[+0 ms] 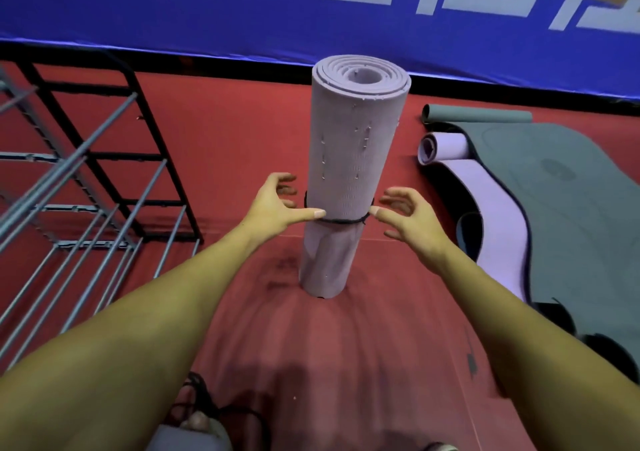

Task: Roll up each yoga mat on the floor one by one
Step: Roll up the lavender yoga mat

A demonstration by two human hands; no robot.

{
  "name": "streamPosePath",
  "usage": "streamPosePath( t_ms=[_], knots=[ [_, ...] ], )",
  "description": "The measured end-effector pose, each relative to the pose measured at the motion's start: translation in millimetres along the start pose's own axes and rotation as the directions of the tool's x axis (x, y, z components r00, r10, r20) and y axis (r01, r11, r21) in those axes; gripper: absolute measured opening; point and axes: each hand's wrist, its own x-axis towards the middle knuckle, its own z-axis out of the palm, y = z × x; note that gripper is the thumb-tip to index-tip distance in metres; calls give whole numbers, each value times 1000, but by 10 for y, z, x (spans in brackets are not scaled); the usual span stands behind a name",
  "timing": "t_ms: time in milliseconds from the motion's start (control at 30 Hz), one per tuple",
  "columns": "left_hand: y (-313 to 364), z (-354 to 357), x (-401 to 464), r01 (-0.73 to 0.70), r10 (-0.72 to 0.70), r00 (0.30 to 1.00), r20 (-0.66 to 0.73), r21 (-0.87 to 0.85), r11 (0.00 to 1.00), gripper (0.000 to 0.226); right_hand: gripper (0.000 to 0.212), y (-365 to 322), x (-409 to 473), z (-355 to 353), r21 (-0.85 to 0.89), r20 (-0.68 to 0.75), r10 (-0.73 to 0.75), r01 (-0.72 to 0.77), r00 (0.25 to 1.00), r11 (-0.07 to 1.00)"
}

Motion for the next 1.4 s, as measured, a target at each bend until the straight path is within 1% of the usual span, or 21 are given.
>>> streamPosePath(
  t_ms=[67, 100, 133, 200, 267, 333, 433, 533, 667, 800, 933, 1167, 1267, 1400],
  knots=[
    [104, 46, 5, -18, 21, 998, 54, -44, 999, 127, 78, -97, 31, 36, -7, 24, -81, 81, 996, 997],
    [159, 91, 18, -27, 33, 996, 84, -72, 997, 132, 86, -137, 51, 68, 1, 54, -126, 126, 991, 992],
    [216, 145, 34, -35, 46, 993, 111, -100, 994, 134, 90, -167, 66, 106, 11, 77, -160, 160, 984, 987],
    [300, 239, 59, -47, 62, 991, 118, -124, 991, 130, 91, -194, 97, 172, 25, 74, -188, 187, 979, 982],
    [316, 262, 79, -65, 73, 994, 76, -102, 993, 120, 92, -186, 120, 210, 8, 47, -193, 193, 980, 981],
    [279, 224, 87, -80, 84, 994, 65, -62, 995, 112, 92, -168, 145, 219, -32, 31, -212, 213, 977, 976],
    [161, 203, 86, -92, 99, 988, 122, -62, 994, 117, 89, -167, 178, 226, -59, 26, -228, 229, 973, 972],
    [41, 260, 69, -63, 77, 984, 163, -90, 994, 126, 89, -224, 197, 219, -65, 32, -237, 238, 971, 969],
    [8, 347, 76, -37, 49, 988, 149, -84, 996, 133, 93, -239, 170, 237, -39, 38, -234, 235, 972, 971],
    [56, 396, 38, -28, 41, 993, 110, -116, 993, 138, 101, -152, 97, 318, -77, 30, -226, 228, 974, 971],
    [74, 425, -19, -33, 45, 995, 85, -143, 989, 133, 101, -200, 68, 335, -106, 21, -231, 232, 973, 967],
    [180, 314, -49, -52, 58, 998, 39, -150, 987, 122, 101, -311, -45, 391, -118, -52, -256, 248, 965, 961],
    [355, 217, -75, -82, 85, 996, 16, -153, 985, 119, 100, -491, -113, 417, -117, -81, -288, 278, 954, 953],
    [714, -3, -128, -147, 147, 989, -9, -140, 979, 111, 96, -894, -221, 402, -137, -101, -359, 345, 928, 929]
  ],
)
